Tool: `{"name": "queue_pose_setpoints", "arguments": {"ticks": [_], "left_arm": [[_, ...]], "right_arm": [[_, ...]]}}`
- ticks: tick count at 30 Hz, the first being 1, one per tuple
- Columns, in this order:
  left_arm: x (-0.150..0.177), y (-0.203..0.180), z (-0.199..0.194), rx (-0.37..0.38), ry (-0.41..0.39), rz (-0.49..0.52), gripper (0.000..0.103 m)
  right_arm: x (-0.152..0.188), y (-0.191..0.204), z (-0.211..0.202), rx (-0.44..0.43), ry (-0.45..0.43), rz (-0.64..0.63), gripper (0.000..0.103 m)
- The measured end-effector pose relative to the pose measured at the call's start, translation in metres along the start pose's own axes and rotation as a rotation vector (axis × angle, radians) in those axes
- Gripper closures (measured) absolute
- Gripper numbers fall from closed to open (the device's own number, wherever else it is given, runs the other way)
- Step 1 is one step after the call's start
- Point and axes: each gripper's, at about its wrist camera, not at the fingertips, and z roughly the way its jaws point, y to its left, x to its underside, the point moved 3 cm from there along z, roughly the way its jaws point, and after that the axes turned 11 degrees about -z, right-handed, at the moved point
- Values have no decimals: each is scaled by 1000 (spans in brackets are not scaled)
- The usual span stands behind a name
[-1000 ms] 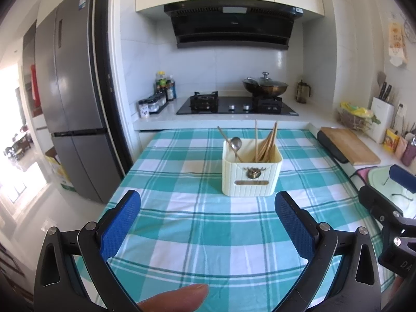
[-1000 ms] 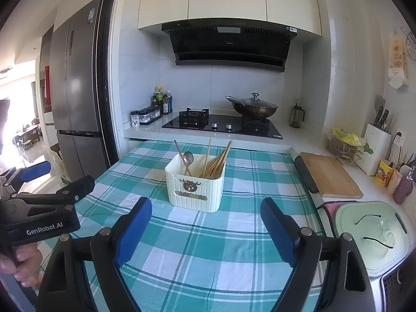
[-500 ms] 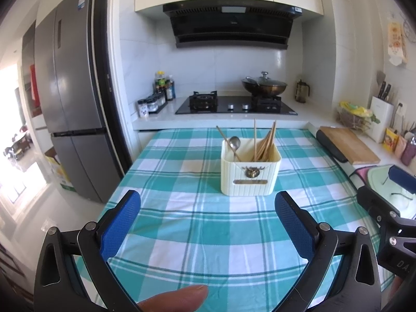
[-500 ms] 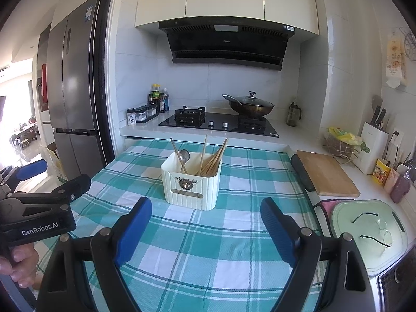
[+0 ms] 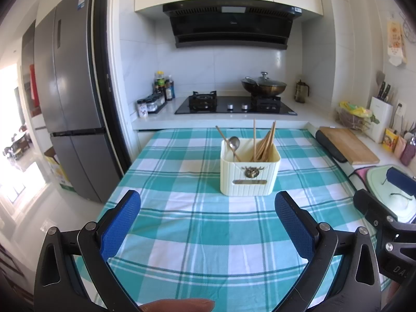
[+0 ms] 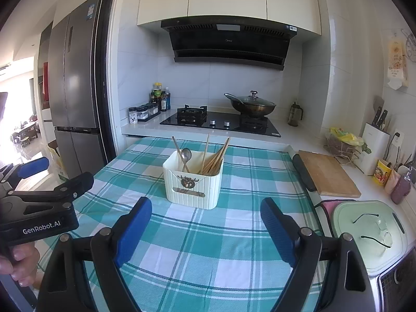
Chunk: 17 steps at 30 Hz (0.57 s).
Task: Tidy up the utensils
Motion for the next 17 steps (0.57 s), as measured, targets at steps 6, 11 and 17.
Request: {"name": "queue_pose_setpoints", "arguments": {"ticks": [6,11,17], "left_arm": [[1,-3,-2,5,1,3,0],[1,-4,-2,5,4,3,0],[1,-3,-1,26,11,-25,0]], "right_arm": [[1,1,-1,-2,1,-2,16],[1,1,-1,-1,3,-2,16],[2,0,0,0,5,-4,16]]}}
